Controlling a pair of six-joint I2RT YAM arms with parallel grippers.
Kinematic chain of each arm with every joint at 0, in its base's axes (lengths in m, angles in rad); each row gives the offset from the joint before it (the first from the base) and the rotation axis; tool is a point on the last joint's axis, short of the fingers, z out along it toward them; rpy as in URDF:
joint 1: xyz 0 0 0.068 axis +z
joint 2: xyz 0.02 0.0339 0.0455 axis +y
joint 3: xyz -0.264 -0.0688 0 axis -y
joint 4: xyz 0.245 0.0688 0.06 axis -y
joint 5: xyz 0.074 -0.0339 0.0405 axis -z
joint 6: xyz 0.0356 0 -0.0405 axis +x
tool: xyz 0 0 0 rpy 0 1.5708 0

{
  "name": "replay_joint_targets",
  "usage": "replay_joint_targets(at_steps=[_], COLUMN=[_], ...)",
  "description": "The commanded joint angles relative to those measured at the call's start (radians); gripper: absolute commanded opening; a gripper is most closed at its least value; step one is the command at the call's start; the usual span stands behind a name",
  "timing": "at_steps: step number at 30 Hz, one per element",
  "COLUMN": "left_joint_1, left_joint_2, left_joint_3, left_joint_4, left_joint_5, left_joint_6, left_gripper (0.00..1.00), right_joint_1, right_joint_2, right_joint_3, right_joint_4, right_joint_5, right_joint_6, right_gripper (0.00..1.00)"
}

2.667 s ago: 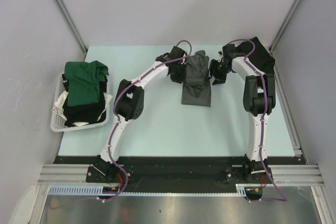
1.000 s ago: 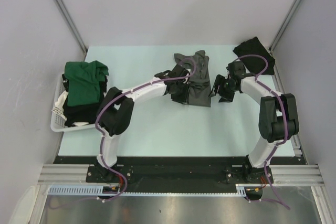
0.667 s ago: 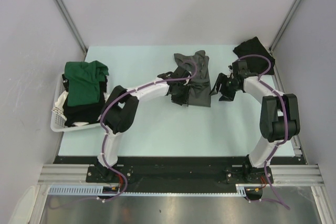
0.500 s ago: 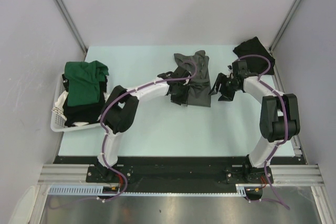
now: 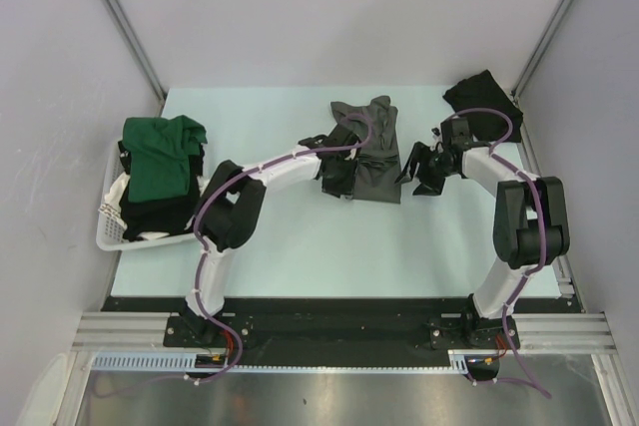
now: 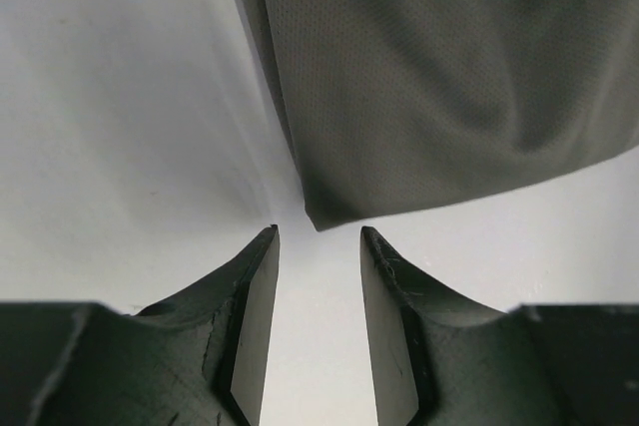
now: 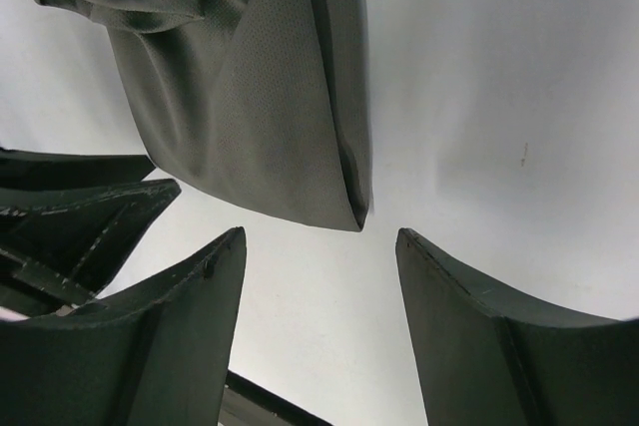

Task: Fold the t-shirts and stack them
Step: Grab one side of the 2/3 rectangular tshirt with both arms

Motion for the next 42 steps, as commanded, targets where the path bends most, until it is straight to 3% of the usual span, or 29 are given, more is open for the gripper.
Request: replay_joint_targets(at_steps=[1, 10, 16, 19, 22, 23, 37, 42], left_joint_1=[0.006, 0.016, 0.019, 0.019, 0.019, 0.019, 0.020, 0.022], left_joint_2=[0.042, 0.098, 0.105, 0.102, 0.099, 0.101, 0.089, 0.079], left_joint_3=[0.057, 0.095, 0.092, 0.081, 0.071, 0.072, 0.087, 0.084], left_joint_4=[0.019, 0.038, 0.039, 0.039, 0.047, 0.042, 0.006, -0.001], left_joint_5=[0.005, 0.017, 0.033, 0.036, 0.045, 0.046, 0.040, 0.037], left_joint_6=[0.015, 0.018, 0.015, 0.014, 0.012, 0.014, 0.037, 0.046], left_gripper=[0.43, 0.43, 0.37, 0.25, 0.03, 0.00, 0.00, 0.00], right_joint_1=[-0.025, -0.044, -0.047, -0.044, -0.038, -0.035, 0.030, 0.053], right_joint_2=[-0.046, -0.063, -0.043, -0.022, -0.004, 0.003, 0.114, 0.130], right_joint_3=[0.001, 0.001, 0.001, 0.001, 0.001, -0.001, 0.001, 0.001], right_joint_4=[-0.003, -0.030, -0.026, -0.015, -0.004, -0.003, 0.128, 0.129], right_joint_5=[-0.030, -0.045, -0.051, -0.056, -0.053, -0.050, -0.057, -0.050], right_joint_6=[-0.017, -0.043, -0.042, -0.033, -0.024, -0.020, 0.076, 0.072], right_gripper=[0.66, 0.67, 0.67, 0.66, 0.66, 0.66, 0.66, 0.62])
